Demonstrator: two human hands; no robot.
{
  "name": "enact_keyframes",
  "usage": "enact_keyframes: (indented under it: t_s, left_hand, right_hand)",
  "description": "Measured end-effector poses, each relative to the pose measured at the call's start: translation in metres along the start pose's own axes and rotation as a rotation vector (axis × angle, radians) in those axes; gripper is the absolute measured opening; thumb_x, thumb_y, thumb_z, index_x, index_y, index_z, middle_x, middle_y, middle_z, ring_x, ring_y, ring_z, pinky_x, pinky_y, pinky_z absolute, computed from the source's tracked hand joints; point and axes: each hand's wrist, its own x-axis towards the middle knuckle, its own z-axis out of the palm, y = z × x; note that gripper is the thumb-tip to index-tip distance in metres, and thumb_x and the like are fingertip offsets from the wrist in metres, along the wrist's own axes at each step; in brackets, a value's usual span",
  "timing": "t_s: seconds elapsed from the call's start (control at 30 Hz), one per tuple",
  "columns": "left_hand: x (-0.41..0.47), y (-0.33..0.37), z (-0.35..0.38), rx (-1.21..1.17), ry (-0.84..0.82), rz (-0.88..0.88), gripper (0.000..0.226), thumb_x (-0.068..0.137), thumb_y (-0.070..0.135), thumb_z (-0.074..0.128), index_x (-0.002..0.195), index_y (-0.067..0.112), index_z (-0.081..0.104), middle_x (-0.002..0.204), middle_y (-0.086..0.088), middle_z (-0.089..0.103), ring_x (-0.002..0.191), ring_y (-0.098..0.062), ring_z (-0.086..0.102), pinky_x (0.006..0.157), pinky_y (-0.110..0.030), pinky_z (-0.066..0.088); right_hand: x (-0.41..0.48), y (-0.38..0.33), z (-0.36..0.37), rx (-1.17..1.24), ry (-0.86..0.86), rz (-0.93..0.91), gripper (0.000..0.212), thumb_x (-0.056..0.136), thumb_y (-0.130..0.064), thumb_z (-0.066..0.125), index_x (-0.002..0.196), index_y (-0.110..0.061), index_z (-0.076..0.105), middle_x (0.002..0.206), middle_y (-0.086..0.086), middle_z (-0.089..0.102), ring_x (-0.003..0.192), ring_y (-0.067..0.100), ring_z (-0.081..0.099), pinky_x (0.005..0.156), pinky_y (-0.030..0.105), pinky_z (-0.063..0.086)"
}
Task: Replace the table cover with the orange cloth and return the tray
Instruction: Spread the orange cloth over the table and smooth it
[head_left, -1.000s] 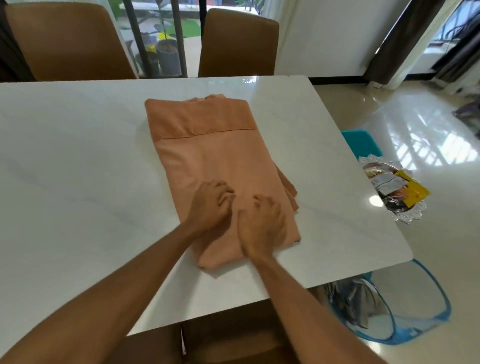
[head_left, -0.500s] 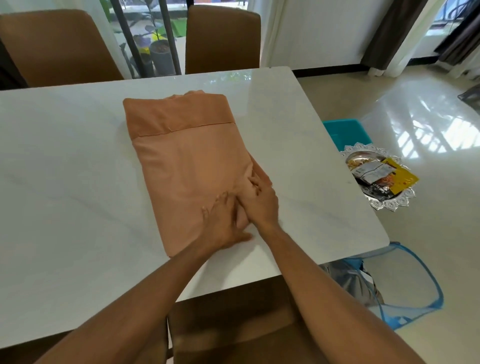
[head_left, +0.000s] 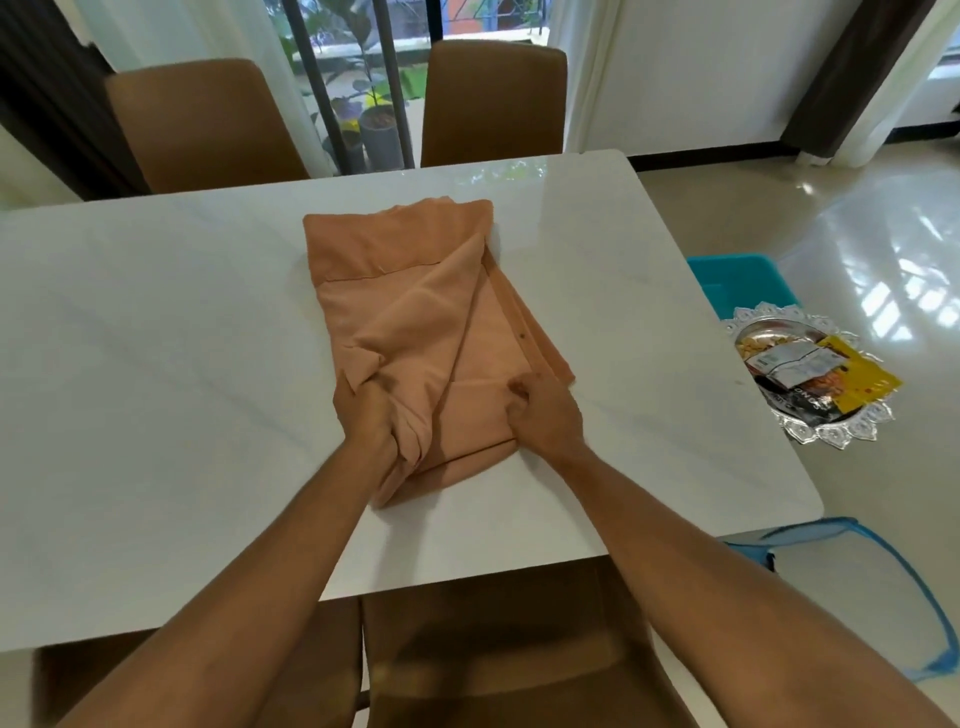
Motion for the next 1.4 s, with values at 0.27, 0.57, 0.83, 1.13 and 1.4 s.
enact_keyframes:
  t_s: [0.27,0.57,0.83,1.13,1.4]
  left_hand:
    - [0.054,0.022,-0.077,-0.242,-0.017,-0.171,0.033,0.094,0.038,0.060,0.118,0.017,0.069,0.117,-0.009,0.072,0.108,-0.027,0.069,0.093,-0.045,0.056]
    - [0.063,0.000,-0.236,-0.218,0.323,-0.263,0.033,0.094,0.015,0.055,0.126,0.023,0.060,0.122,-0.009,0.066,0.103,-0.026,0.065,0.082,-0.040,0.057]
    - [0.032,-0.029,-0.254,0.707,0.633,0.099,0.061,0.085,0.008,0.064,0.141,0.018,0.043,0.144,-0.012,0.044,0.131,-0.035,0.042,0.107,-0.051,0.037]
    - [0.059,-0.033,-0.188,1.405,-0.402,0.356,0.071,0.086,0.075,0.035,0.150,0.045,0.032,0.167,0.000,0.011,0.152,-0.033,0.009,0.114,-0.064,0.013]
    - [0.061,-0.049,-0.174,1.595,-0.493,0.279,0.086,0.080,0.090,0.016,0.151,0.052,-0.014,0.162,0.005,-0.029,0.149,-0.034,-0.025,0.110,-0.073,-0.006]
  right_hand:
    - [0.013,-0.087,0.065,-0.339,-0.260,-0.333,0.062,0.096,-0.049,0.044,0.155,-0.031,0.035,0.164,0.009,0.029,0.149,0.037,0.026,0.120,0.050,0.021]
    - [0.001,-0.102,0.104,-0.538,-0.398,-0.154,0.093,0.077,-0.092,0.027,0.156,-0.052,0.000,0.168,-0.001,-0.019,0.152,0.041,-0.019,0.114,0.067,-0.014]
    - [-0.018,-0.104,0.122,-0.553,-0.312,-0.139,0.094,0.077,-0.094,0.012,0.158,-0.047,-0.004,0.168,0.002,-0.018,0.151,0.042,-0.020,0.111,0.072,-0.015]
    - [-0.049,-0.111,0.139,-0.480,-0.258,-0.026,0.094,0.078,-0.093,0.011,0.158,-0.046,-0.006,0.168,0.002,-0.021,0.151,0.041,-0.022,0.110,0.074,-0.014]
    - [-0.072,-0.075,0.122,-0.447,-0.096,-0.035,0.087,0.088,-0.087,0.014,0.160,-0.041,-0.003,0.169,0.001,-0.014,0.155,0.032,-0.013,0.117,0.062,-0.017]
